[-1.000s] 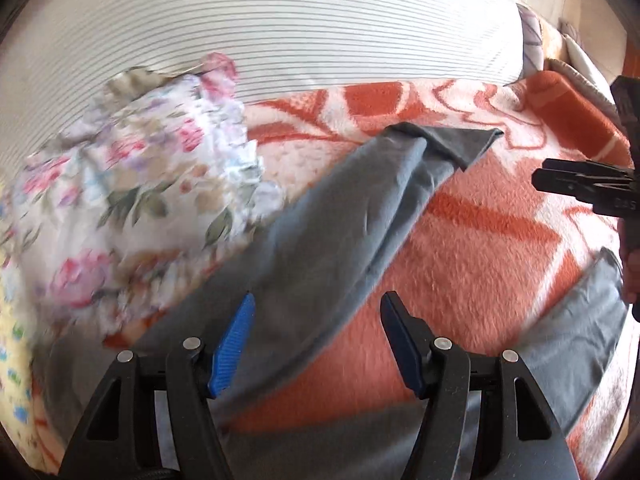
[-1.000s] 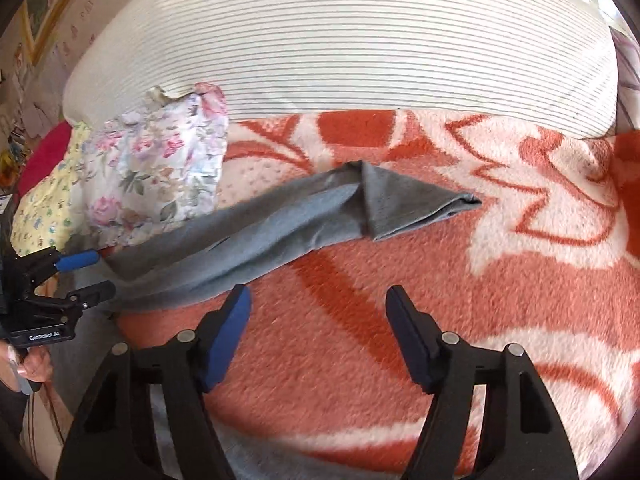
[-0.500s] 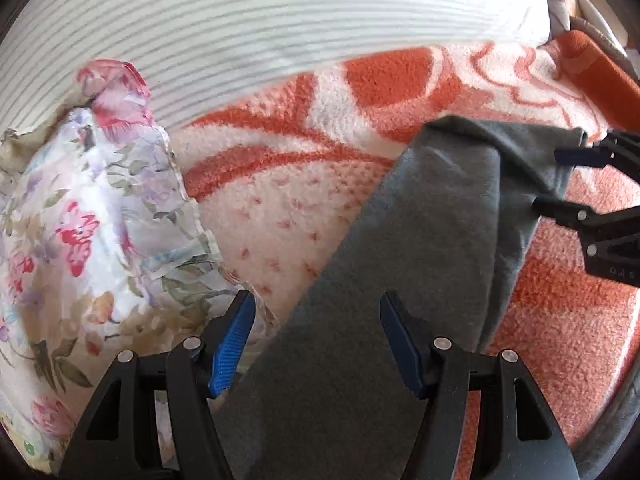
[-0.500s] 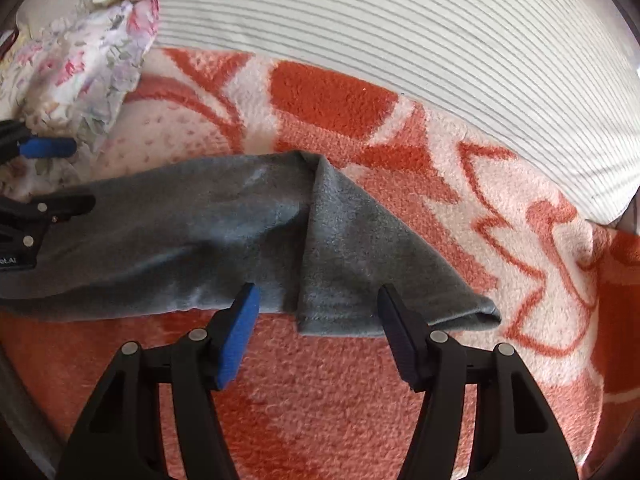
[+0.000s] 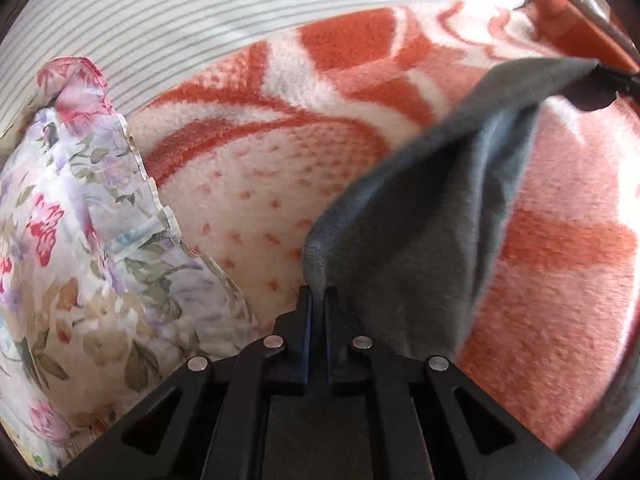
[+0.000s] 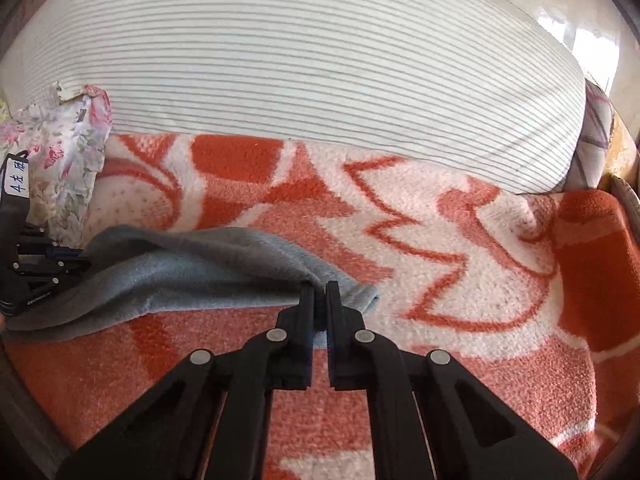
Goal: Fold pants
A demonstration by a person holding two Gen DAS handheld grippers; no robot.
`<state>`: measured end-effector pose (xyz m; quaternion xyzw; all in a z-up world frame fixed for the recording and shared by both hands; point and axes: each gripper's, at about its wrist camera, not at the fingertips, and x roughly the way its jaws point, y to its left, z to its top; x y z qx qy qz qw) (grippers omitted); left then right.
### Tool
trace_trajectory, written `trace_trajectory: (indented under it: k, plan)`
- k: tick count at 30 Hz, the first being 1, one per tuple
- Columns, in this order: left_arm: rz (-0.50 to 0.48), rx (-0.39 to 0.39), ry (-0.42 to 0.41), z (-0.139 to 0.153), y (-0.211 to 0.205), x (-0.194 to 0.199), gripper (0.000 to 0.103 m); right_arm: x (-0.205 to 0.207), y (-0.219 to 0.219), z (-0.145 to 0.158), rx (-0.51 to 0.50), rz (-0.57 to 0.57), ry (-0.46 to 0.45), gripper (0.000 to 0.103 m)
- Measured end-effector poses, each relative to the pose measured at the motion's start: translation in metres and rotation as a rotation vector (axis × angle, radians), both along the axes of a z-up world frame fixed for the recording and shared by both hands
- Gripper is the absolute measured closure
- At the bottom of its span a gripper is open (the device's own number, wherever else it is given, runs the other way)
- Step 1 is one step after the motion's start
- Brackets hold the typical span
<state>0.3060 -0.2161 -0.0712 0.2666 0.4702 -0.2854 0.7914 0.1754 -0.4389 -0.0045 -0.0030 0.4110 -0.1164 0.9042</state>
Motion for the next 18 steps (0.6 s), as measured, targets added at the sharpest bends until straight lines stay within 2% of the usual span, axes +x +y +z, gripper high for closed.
trace_trajectory:
  k: [4,10,18]
  plan:
    - [-0.035,-0.075,0.006,0.028,0.01,-0.032,0.101,-0.036,-0.02,0.009,0.029,-0.02,-0.005,0.097]
    - [-0.112,-0.128,-0.002,0.061,0.019,-0.089,0.101,-0.092,-0.031,0.012,0.083,-0.033,-0.025,0.097]
    - [-0.183,-0.206,0.071,0.064,0.029,-0.165,0.101,-0.166,-0.031,0.016,0.094,-0.031,-0.04,0.097]
